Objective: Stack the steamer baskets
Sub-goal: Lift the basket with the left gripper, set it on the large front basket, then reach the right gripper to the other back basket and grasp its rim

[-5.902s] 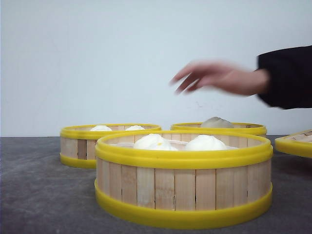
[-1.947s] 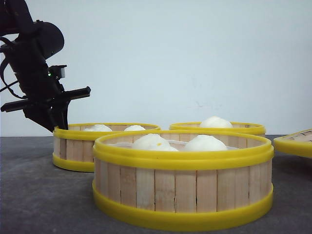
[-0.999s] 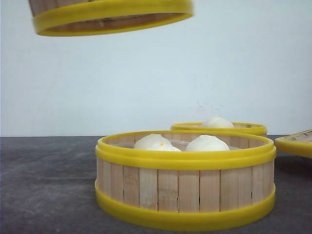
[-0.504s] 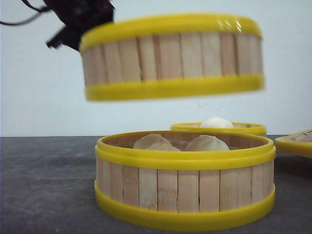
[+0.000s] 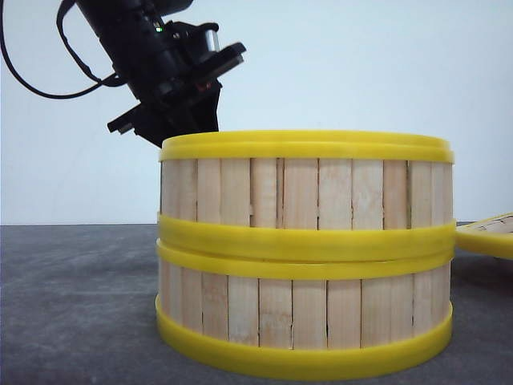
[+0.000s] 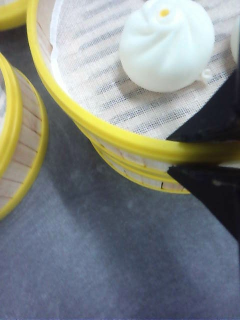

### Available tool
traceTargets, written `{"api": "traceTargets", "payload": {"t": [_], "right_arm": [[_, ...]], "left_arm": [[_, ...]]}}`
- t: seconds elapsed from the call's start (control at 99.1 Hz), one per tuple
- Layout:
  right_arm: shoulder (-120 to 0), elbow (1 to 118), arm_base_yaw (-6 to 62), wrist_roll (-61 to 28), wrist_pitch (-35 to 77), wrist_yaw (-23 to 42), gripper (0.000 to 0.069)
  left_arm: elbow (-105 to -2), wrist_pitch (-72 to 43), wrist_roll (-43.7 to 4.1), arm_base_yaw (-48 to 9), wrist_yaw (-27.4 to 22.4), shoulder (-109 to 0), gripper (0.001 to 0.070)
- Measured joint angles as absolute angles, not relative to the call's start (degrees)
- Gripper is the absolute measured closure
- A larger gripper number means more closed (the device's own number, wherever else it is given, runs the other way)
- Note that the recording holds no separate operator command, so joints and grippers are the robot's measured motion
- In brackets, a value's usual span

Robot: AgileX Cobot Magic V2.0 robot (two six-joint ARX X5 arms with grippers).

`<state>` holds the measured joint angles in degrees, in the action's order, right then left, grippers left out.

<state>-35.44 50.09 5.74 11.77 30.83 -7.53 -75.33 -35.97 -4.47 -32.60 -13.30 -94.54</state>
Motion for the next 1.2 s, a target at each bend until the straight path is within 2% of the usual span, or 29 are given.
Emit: {"api": "traceTargets", "payload": {"t": [0.272,0.323,0.444,0.545,0.666,0.787,1.09,1.201], "right_arm": [[-35.5,50.1,5.7,11.7,30.8,-7.5,0.0409],[-35.5,50.1,5.7,11.8,30.8,-7.5,0.0409],[-35.6,50.1,5.7,11.8,30.8,-7.8,0.0404],[-36.3,50.1,5.7,11.8,30.2,-9.0,0.0367],[-38.9,50.1,5.7,11.8,28.4,-9.5,0.0340],[-43.5,50.9,5.7,11.8,26.3,-10.3,0.0336],[-63.3,56.1,5.7,12.5,20.2,-9.7,0.0336],[-72.1,59.1,5.7,13.4,19.7,-9.1,0.0336]], "left_arm": [[-75.7,-35.7,-4.0,-32.6,-13.4,-95.6,0.0671],[-75.7,-35.7,-4.1,-32.6,-13.3,-95.8,0.0632],[-75.7,-36.3,-4.1,-32.6,-13.0,-97.4,0.0473],[-75.7,-36.4,-4.1,-32.0,-12.9,-96.9,0.0423],[-75.6,-35.6,-4.2,-29.8,-13.0,-93.4,0.0416],[-75.6,-34.0,-4.3,-26.5,-12.8,-85.2,0.0416],[-75.5,-36.2,-4.3,-18.5,-12.8,-63.4,0.0416],[-72.1,-36.1,-4.3,-16.2,-12.8,-56.6,0.0416]]}}
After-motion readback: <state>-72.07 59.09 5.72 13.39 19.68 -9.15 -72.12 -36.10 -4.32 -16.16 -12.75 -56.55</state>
